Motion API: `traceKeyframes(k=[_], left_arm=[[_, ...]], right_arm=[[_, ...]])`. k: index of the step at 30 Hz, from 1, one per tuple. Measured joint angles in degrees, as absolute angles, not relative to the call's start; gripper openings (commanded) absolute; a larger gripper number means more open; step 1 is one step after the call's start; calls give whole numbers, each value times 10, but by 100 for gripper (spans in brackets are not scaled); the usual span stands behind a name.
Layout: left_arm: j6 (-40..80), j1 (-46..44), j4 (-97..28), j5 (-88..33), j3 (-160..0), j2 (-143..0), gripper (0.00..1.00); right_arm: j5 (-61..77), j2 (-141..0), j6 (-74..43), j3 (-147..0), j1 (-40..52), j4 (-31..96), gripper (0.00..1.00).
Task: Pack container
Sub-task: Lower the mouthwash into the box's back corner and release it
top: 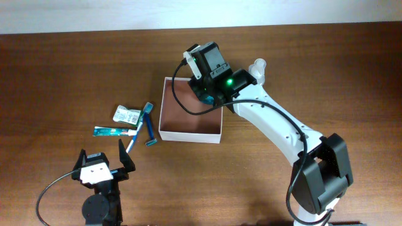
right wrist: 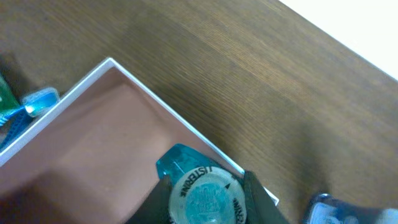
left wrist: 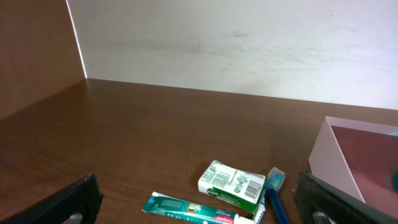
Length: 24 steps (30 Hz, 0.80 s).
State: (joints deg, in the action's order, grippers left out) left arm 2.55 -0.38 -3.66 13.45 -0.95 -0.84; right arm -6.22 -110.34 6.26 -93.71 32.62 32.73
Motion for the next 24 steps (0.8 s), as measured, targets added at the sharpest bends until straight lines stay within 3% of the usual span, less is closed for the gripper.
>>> traceKeyframes(k=[7, 19, 24], left_arm=[[26, -4, -37, 134, -10, -8, 99], [25, -4, -37, 135, -10, -8, 99], [25, -4, -37, 135, -10, -8, 99]], right_arm=[[-72, -1103, 62, -944, 326, 327, 71], [-107, -1096, 37, -948, 326, 341, 78], [-157, -1025, -15, -950, 318, 397, 85]])
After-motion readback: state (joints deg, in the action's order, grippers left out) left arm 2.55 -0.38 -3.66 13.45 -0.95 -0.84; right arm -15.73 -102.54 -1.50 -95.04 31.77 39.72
